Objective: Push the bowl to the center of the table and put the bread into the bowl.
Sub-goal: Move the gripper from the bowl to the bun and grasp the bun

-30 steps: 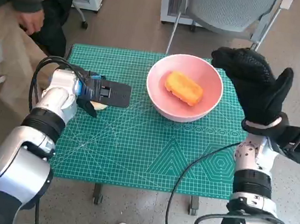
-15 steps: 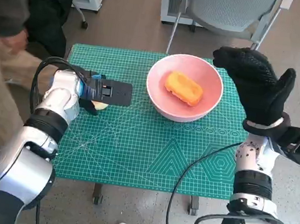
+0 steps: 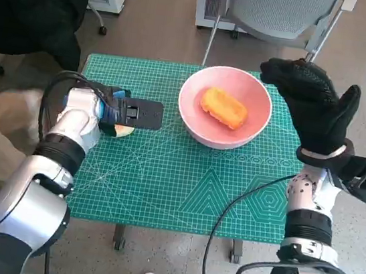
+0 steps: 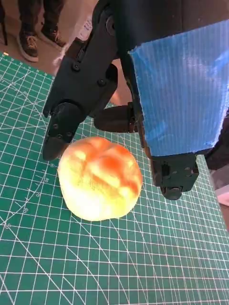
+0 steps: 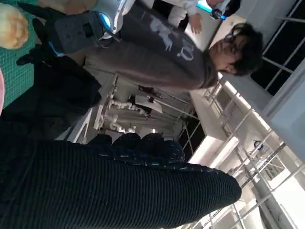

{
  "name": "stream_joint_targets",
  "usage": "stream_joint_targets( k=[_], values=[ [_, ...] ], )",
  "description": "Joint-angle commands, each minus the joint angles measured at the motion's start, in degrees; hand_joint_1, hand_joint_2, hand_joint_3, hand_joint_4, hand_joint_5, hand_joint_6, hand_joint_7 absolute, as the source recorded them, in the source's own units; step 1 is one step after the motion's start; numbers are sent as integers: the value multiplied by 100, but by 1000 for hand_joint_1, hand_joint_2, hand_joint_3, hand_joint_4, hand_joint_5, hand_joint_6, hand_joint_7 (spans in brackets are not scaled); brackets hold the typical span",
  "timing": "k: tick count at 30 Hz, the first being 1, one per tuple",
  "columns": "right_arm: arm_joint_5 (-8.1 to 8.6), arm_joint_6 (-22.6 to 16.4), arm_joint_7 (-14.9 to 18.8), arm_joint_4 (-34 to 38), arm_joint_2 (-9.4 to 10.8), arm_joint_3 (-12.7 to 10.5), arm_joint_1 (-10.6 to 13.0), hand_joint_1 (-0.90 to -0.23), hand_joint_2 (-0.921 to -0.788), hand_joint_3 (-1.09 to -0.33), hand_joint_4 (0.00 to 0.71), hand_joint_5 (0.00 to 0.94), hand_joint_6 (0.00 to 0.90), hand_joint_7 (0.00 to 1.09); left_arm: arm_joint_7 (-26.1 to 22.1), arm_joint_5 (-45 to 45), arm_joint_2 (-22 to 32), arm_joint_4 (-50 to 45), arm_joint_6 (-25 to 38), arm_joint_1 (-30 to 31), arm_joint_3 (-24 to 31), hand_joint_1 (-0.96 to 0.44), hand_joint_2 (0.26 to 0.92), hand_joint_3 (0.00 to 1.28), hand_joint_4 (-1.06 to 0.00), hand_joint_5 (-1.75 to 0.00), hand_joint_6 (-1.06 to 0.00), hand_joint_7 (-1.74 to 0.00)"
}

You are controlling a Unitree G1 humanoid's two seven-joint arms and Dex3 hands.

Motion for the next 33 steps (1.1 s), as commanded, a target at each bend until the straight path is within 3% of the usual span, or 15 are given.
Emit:
stream_joint_targets(
  k=[1, 3, 4, 5, 8, 10, 13, 15, 21, 22, 24, 27, 33],
  values=[
    [-20, 60, 2, 7, -30, 22, 129, -689, -921, -675, 148, 0, 208, 22, 82, -68, -104, 223, 16, -79, 43, -32, 832, 30, -285, -1746, -87, -2],
    [-2, 75, 30, 3, -36, 15, 134, -677, -921, -675, 148, 0, 207, 22, 65, -68, -148, 303, 44, -62, 36, 165, 814, 184, -452, -1541, -303, -70],
    [4, 80, 38, 3, -40, 13, 135, -669, -921, -675, 148, 0, 207, 22, 54, -66, -164, 333, 54, -57, 31, 239, 819, 218, -518, -1456, -498, -144],
    [6, 82, 42, 5, -45, 11, 133, -667, -921, -675, 148, 0, 207, 22, -1, -46, -180, 365, 76, -55, 6, 265, 824, 224, -542, -1424, -567, -170],
    [5, 82, 43, 11, -59, 9, 127, -655, -921, -677, 148, 0, 207, 22, -225, 34, -234, 452, 165, -82, -94, 85, 884, 134, -493, -1484, -764, -566],
    [3, 86, 40, 16, -67, 10, 120, -652, -921, -678, 148, 0, 207, 22, -371, 83, -280, 484, 230, -128, -161, 42, 902, 131, -452, -1514, -776, -713],
    [5, 98, 38, 8, -73, 12, 124, -650, -921, -681, 147, 0, 207, 22, -479, 198, -343, 495, 215, -178, -295, 12, 915, 160, -448, -1548, -694, -890],
    [2, 95, 35, 4, -74, 14, 125, -650, -921, -683, 147, 0, 206, 21, -515, 265, -352, 519, 192, -174, -377, 4, 918, 172, -488, -1420, -593, -1132],
    [-18, 43, 18, 3, -61, 22, 123, -655, -921, -687, 145, 0, 206, 21, -690, 489, -369, 572, 118, -215, -653, 1, 921, 259, -428, -1434, -442, -1372],
    [-20, 36, 18, 8, -60, 22, 121, -654, -921, -688, 145, 0, 205, 21, -710, 514, -370, 574, 108, -226, -687, 74, 886, 318, -441, -1449, -425, -1253],
    [-22, 17, 22, 14, -56, 23, 117, -653, -921, -691, 145, 0, 204, 21, -693, 520, -369, 557, 97, -257, -704, 254, 743, 588, -458, -1541, -465, -798],
    [-32, -26, 23, 15, -47, 29, 115, -654, -921, -701, 144, 0, 199, 19, -542, 448, -356, 520, 114, -286, -621, 344, 646, 770, -468, -1604, -501, -528],
    [-40, -82, 63, 124, -35, 32, 56, -662, -921, -716, 145, 1, 194, 16, -8, 135, -310, 359, 219, -243, -255, 390, 572, 879, -505, -1615, -643, -462]
  ],
)
